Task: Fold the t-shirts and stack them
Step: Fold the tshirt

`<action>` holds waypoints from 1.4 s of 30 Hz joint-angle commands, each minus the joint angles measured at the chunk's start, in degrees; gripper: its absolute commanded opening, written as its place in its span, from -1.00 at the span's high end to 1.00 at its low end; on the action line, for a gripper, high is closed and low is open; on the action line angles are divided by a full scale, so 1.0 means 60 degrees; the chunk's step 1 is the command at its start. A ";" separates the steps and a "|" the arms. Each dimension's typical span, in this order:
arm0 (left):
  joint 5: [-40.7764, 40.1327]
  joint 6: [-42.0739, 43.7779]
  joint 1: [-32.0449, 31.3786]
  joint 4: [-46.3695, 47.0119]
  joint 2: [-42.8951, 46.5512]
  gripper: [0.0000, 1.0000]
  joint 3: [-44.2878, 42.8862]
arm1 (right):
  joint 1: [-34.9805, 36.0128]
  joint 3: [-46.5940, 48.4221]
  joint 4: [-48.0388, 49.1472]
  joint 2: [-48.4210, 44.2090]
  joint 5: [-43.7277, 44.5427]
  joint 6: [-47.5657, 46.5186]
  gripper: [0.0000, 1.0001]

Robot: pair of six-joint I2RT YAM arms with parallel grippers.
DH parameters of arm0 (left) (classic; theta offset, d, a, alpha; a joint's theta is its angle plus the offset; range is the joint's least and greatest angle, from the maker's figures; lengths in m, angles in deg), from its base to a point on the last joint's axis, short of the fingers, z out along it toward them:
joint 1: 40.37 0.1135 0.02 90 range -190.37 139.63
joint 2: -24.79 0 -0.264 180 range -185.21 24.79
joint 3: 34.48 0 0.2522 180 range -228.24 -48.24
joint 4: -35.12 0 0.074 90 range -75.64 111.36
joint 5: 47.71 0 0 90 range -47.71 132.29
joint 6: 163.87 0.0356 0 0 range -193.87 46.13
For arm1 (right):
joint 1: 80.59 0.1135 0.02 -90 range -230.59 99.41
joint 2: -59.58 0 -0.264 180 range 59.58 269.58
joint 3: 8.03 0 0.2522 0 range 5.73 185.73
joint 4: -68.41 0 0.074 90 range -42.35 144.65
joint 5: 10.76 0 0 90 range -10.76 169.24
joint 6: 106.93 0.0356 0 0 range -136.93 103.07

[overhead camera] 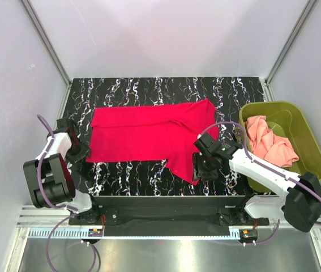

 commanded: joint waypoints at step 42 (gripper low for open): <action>0.0053 0.0486 0.0339 0.0573 -0.1170 1.00 -0.0247 | -0.0027 -0.1805 0.2495 0.1316 0.1105 0.2825 1.00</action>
